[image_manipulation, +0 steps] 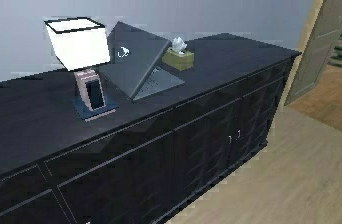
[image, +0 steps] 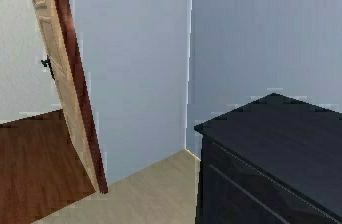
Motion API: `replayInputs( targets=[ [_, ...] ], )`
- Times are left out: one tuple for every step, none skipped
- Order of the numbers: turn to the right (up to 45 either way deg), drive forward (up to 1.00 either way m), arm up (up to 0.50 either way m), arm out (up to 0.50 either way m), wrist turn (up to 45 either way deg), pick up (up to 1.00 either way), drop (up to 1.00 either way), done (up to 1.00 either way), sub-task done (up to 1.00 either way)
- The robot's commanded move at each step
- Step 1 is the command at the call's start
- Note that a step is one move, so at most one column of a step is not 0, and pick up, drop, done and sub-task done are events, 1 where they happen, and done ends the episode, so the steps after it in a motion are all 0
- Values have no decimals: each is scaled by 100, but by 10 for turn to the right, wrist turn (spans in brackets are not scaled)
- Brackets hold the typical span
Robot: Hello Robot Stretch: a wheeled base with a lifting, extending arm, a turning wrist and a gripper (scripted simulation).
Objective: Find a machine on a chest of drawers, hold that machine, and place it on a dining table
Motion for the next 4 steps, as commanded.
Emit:
replayInputs(
  targets=[
    [0, 0, 38, 0, 0, 0, 0, 0, 0],
    [0, 0, 0, 48, 0, 0, 0, 0, 0],
    [0, 0, 0, 0, 450, 0, 0, 0, 0],
    [0, 0, 0, 0, 450, 0, 0, 0, 0]
  ],
)
